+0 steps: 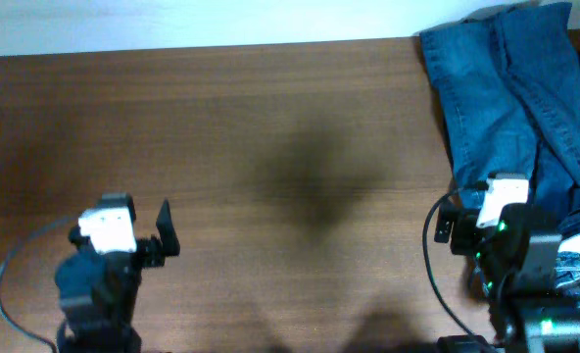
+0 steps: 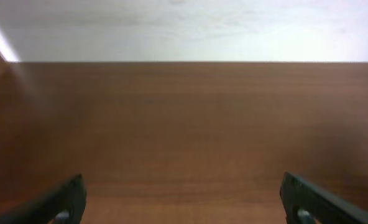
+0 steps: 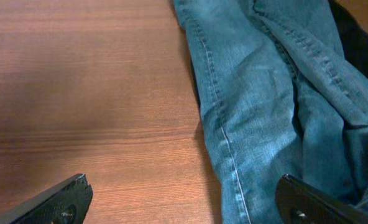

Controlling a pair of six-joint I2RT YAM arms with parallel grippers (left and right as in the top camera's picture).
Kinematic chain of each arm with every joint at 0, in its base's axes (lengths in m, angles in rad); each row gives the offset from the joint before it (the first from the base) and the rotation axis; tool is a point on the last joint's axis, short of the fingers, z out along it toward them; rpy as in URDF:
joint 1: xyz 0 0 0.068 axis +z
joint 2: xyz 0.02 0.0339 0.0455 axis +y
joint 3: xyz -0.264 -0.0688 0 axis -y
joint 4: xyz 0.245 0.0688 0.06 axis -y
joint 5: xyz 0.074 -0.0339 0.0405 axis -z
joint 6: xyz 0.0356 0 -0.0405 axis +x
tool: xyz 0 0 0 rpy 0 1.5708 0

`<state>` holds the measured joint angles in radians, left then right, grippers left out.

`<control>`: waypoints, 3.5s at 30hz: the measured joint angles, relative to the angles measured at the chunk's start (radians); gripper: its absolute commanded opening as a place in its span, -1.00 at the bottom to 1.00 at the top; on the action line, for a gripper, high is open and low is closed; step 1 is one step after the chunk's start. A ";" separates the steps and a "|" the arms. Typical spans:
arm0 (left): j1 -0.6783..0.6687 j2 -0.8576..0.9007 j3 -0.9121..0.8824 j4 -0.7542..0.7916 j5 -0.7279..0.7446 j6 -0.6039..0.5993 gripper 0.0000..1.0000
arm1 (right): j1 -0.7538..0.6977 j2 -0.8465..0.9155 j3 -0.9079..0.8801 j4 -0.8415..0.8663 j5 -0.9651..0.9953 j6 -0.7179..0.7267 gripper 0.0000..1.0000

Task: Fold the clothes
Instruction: 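Move the right gripper to the blue jeans and grasp the waistband, then lift the jeans with the right gripper and drag them toward the table center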

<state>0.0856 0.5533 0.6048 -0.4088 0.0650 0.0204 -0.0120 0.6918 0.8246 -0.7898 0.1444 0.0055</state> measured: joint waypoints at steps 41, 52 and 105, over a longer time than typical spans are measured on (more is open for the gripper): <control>0.000 0.338 0.166 0.006 0.187 -0.003 0.99 | -0.546 0.664 0.213 -0.413 0.151 0.436 0.97; 0.000 0.350 0.166 0.063 0.187 -0.003 0.99 | -0.546 0.665 0.213 -0.558 0.034 0.402 0.97; 0.000 0.379 0.166 0.082 0.187 -0.003 0.99 | -0.349 0.493 0.166 -0.189 -0.246 0.357 -0.92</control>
<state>0.0856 0.9325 0.7708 -0.3271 0.2516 0.0174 -0.3611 1.1847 0.9901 -0.9791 -0.1017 0.3622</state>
